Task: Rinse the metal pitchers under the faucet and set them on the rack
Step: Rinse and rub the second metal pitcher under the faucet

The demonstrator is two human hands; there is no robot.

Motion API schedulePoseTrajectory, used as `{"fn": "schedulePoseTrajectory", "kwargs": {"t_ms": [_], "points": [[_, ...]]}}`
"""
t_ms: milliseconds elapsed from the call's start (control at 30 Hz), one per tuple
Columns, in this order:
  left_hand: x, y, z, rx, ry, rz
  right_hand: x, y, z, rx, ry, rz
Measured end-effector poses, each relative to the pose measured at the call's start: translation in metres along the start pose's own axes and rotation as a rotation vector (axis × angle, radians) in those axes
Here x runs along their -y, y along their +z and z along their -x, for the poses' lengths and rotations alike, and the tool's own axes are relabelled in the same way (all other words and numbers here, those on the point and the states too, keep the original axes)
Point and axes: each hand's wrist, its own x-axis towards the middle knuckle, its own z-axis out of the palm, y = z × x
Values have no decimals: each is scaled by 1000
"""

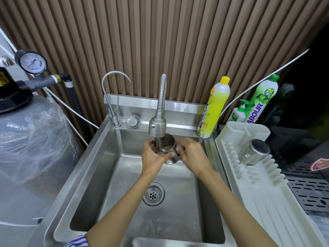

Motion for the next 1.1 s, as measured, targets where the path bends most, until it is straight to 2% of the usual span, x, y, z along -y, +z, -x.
{"fn": "schedulePoseTrajectory", "kwargs": {"t_ms": [167, 400, 500, 633, 767, 867, 1000, 1100], "points": [[0, -3, 1, -34, 142, -24, -6, 13, -2, 26, 171, -145], [-7, -16, -3, -78, 309, -279, 0, 31, -6, 112, 337, -434], [-12, -21, -3, -107, 308, -463, 4, 37, -6, 159, 367, -554], [-16, -27, -3, -151, 197, -565, 5, 40, -8, 168, 359, -510], [-10, -31, -2, -147, 70, -471, 5, 34, -13, 190, 317, -352], [-4, -29, -2, -95, -18, -267, 6, 25, -18, 212, 289, -223], [3, -23, -5, 10, -150, -61, 12, 12, -20, 204, 272, -46], [5, -19, -8, 148, -242, 69, 18, 6, -16, 146, 249, 83]]}}
